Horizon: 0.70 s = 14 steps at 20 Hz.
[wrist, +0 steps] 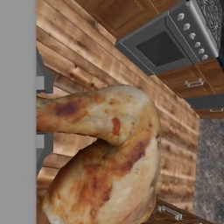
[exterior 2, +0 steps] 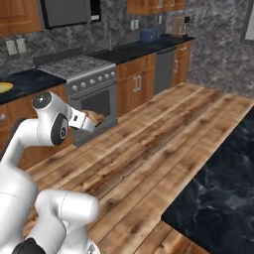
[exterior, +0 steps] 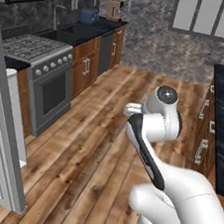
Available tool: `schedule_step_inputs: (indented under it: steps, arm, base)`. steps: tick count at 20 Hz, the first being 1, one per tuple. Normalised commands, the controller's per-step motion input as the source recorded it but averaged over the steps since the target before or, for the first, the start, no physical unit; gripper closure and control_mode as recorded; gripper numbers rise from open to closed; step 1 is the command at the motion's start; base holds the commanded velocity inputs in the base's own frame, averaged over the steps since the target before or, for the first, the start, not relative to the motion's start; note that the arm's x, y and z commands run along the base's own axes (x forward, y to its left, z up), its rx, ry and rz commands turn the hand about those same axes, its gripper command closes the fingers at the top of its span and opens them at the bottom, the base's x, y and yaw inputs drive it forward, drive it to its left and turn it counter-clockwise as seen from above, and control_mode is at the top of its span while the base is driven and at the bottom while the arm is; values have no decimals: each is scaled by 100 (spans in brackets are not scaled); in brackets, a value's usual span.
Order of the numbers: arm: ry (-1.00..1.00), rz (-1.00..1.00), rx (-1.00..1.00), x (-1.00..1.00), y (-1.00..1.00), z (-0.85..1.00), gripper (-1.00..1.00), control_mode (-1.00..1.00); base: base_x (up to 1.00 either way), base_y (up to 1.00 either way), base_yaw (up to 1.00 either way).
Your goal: Pick chicken drumstick from the fridge and place it on the plate on the counter.
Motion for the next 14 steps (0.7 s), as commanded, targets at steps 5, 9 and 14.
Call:
schedule_step_inputs:
  steps: [5, 9, 14]
  arm:
    - [0, 0, 0, 0, 0, 0, 100, 100]
    - [0, 0, 0, 0, 0, 0, 100, 100]
    - [0, 0, 0, 0, 0, 0, 100, 100]
  base:
    - [49, -7, 21]
    - [59, -10, 20]
    - [64, -3, 20]
